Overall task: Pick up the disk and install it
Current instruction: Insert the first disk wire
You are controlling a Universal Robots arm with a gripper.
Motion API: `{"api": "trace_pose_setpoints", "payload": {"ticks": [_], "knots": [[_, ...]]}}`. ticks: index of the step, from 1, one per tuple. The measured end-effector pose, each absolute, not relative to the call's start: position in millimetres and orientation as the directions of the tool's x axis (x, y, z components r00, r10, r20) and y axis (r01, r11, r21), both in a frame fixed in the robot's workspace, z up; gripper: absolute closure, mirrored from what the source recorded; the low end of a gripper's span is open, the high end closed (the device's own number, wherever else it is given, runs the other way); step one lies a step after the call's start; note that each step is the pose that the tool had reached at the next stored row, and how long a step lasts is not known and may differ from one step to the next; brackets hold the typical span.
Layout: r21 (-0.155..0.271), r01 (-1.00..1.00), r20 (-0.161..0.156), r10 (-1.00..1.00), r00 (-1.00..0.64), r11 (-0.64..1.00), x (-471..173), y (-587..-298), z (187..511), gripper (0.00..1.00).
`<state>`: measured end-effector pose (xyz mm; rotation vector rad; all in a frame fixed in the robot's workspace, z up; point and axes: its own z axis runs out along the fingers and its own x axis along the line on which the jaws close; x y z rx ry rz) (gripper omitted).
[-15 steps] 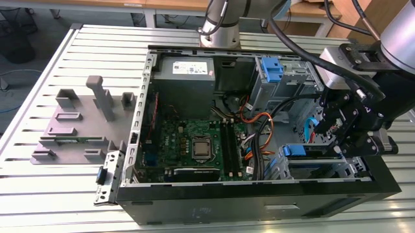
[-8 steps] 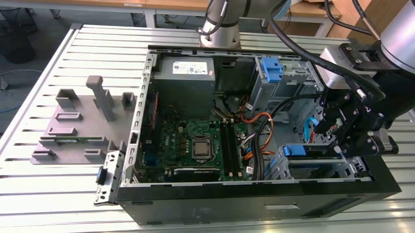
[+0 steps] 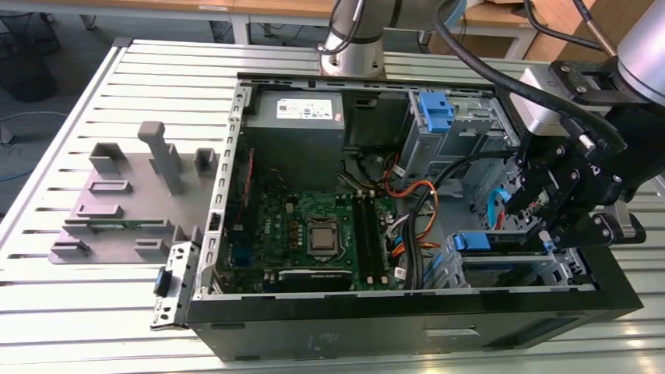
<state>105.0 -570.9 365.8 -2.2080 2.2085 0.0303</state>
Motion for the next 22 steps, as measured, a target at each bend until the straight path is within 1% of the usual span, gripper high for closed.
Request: {"api": "trace_pose_setpoints", "payload": {"ticks": [22], "knots": [[0.001,-1.000,-0.027,-1.000,0.000,0.000,105.0,-565.9,366.8,0.52]]}}
